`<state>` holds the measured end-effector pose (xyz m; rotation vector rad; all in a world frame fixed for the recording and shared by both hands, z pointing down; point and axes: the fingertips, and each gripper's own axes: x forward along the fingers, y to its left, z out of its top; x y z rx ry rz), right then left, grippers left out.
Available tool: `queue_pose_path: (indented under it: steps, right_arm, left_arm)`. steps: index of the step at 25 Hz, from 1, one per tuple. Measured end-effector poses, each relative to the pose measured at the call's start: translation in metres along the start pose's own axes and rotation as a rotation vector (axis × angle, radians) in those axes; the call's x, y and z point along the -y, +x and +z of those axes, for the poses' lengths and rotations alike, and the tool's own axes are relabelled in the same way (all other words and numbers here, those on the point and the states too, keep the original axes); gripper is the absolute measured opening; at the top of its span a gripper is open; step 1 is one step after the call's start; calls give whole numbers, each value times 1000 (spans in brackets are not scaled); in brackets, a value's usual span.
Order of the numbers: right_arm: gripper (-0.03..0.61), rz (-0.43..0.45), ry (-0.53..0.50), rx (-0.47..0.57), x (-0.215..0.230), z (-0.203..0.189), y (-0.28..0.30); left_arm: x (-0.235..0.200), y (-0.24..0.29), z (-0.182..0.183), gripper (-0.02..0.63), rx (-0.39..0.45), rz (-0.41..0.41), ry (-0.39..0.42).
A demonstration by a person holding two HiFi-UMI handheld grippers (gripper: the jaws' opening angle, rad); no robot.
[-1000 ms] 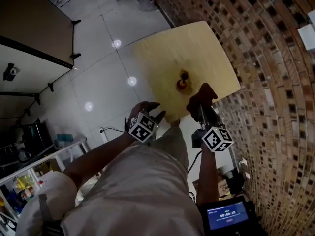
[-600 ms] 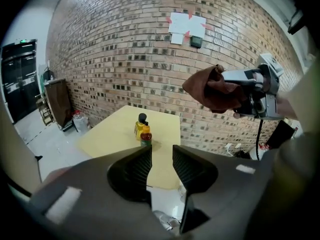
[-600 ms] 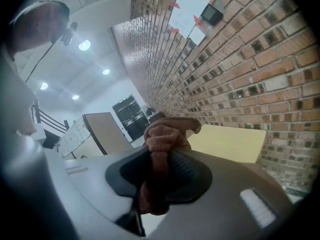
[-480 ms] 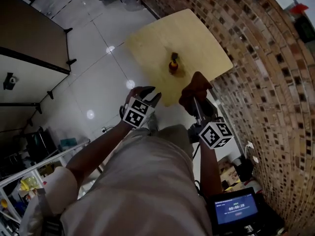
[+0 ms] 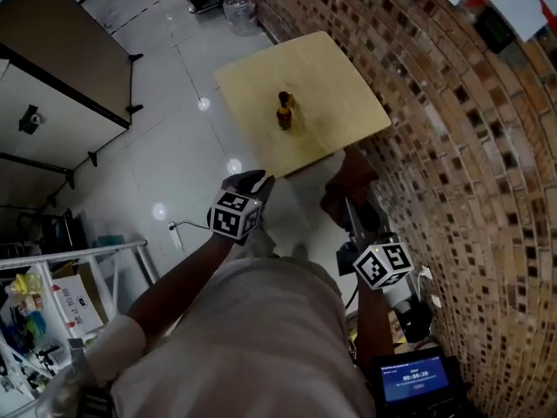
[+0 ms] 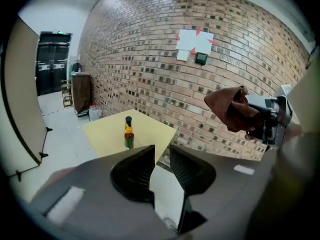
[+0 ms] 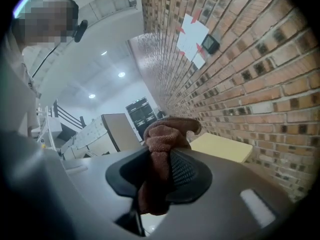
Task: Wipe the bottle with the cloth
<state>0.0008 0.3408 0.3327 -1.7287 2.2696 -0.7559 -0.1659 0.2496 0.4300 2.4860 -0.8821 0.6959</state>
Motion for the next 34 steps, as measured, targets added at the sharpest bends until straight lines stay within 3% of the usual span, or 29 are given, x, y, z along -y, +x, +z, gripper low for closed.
queue_pose_path:
  steps: [4,8,13,16,24,34]
  right_arm:
    - [94,-61,26,-46,57,-29,-57]
    - [94,-113,80,-97,92,-50,-94]
    - [87,-67,-26,-91,87,-30,-103]
    - [87,-24,-88,-71,79,-6,-89]
    - [87,99,-131,26,35,56,-58]
    - [87,132,-169,43,7,67,-56]
  left_arm:
    - [32,-20,-22,101,54,62,-85]
    - [43,-55,-55,100,53,115,-250]
    - [44,-84,-86,94,63,179,-367]
    - [51,-82,-84,89,70,168,-409]
    - [73,-46,-23,84,111,25,-417]
    - [140,-32,24,81,133,-135,-312]
